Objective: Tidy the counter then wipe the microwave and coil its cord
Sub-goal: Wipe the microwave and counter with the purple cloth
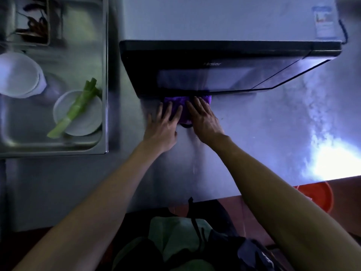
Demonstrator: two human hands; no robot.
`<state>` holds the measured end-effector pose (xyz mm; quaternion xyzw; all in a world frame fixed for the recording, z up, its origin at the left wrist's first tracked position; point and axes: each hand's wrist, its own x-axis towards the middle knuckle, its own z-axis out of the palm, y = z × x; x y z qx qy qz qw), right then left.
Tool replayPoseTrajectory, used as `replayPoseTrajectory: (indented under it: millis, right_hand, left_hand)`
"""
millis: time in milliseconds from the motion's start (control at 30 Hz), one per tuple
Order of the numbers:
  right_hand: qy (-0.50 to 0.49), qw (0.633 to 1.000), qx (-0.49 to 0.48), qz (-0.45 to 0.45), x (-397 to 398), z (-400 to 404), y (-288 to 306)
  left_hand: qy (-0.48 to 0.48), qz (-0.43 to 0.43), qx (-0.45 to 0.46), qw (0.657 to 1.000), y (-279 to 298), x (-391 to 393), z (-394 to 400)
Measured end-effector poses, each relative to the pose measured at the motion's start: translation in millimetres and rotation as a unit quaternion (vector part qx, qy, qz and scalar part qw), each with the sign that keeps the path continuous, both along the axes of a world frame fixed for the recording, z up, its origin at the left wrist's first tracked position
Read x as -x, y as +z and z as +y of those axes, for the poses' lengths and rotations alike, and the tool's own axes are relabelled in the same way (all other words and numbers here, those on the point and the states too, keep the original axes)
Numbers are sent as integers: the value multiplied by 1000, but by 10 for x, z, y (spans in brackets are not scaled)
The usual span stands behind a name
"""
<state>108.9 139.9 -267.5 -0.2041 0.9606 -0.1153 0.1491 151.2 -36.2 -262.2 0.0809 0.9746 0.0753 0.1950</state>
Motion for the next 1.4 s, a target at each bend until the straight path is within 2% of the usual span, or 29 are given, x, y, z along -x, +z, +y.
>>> replayPoseTrajectory:
  millis: [233,533,833,1100,1400]
  right_hand:
    - [-4,1000,-10,-4,155,622,-29]
    - [-10,999,37,2,375,1497,-121]
    - [-41,998,41,2,540,2251,-123]
    - [-49,997,55,-7,414,2141,-109]
    - [11,999,27,-32,-141,1300,-71]
  left_hand:
    - [0,-23,-18,1000,0,215,588]
    - [27,-39,-14,999,70,447,1506]
    - [40,-49,-14,998,47,694,2347]
    - [60,-49,-7,997,99,521,2245]
    - [97,-31,20,995,106,-180,1444]
